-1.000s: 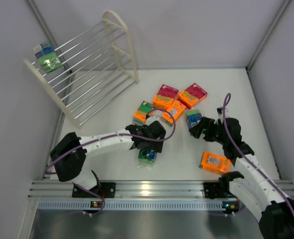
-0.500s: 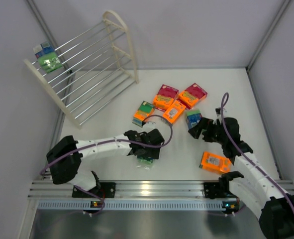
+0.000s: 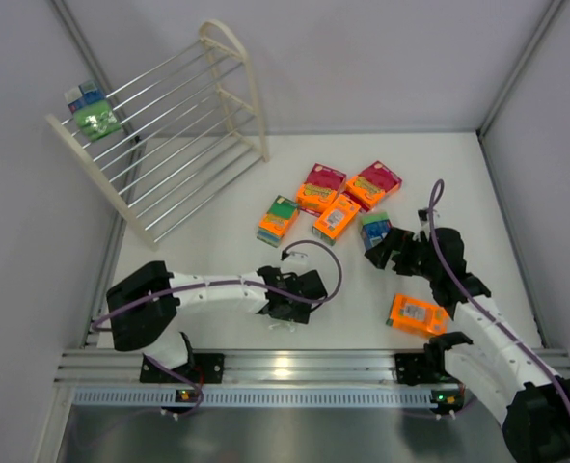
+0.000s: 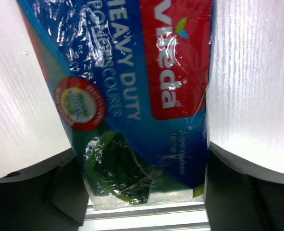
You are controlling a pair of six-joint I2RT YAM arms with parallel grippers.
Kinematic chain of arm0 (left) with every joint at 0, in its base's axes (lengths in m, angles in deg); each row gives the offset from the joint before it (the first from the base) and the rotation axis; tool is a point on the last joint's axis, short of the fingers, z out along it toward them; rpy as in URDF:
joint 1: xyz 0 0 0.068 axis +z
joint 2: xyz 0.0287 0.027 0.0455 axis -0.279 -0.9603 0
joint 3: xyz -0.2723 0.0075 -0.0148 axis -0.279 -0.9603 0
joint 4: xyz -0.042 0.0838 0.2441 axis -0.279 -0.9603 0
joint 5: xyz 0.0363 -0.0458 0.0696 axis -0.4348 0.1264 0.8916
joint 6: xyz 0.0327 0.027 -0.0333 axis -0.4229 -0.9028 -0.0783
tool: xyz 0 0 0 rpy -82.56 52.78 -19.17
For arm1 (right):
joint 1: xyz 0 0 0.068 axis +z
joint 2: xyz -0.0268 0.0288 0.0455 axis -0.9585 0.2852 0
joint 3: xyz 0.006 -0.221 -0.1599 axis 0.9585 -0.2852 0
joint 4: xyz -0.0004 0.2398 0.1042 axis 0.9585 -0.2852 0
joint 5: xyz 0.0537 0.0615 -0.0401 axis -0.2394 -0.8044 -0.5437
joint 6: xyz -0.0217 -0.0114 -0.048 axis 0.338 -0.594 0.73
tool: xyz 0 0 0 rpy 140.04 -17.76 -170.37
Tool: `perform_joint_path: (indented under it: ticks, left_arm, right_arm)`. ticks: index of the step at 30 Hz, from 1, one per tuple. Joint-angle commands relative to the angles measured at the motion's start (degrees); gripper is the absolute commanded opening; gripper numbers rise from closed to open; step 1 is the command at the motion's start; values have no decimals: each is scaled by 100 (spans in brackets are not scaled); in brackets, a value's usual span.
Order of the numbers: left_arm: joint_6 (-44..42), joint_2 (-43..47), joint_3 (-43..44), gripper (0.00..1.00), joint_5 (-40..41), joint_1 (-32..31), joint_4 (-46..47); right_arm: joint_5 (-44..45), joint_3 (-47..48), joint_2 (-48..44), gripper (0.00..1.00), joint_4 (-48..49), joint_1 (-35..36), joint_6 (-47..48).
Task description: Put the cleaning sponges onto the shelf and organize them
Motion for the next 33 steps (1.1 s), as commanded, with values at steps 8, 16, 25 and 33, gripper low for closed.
perform_joint_path:
  ticks: [8,16,25,33]
  left_arm:
    - [-403,495,404,69,673,24,-158]
    - [-1372,1681,1143,72,744,699,-176]
    - [-3155,919,3892,74,1640,3056,-176]
    - [-3657,-514,6650,73,1711,4346,-176]
  right_arm:
    - [-32,77,-82,100,144,115,-93]
    - [30,42,-12,100,267,133,-137]
    - [-93,59,419,99,733,159,-322]
    - [-85,139,586,99,988,203,-366]
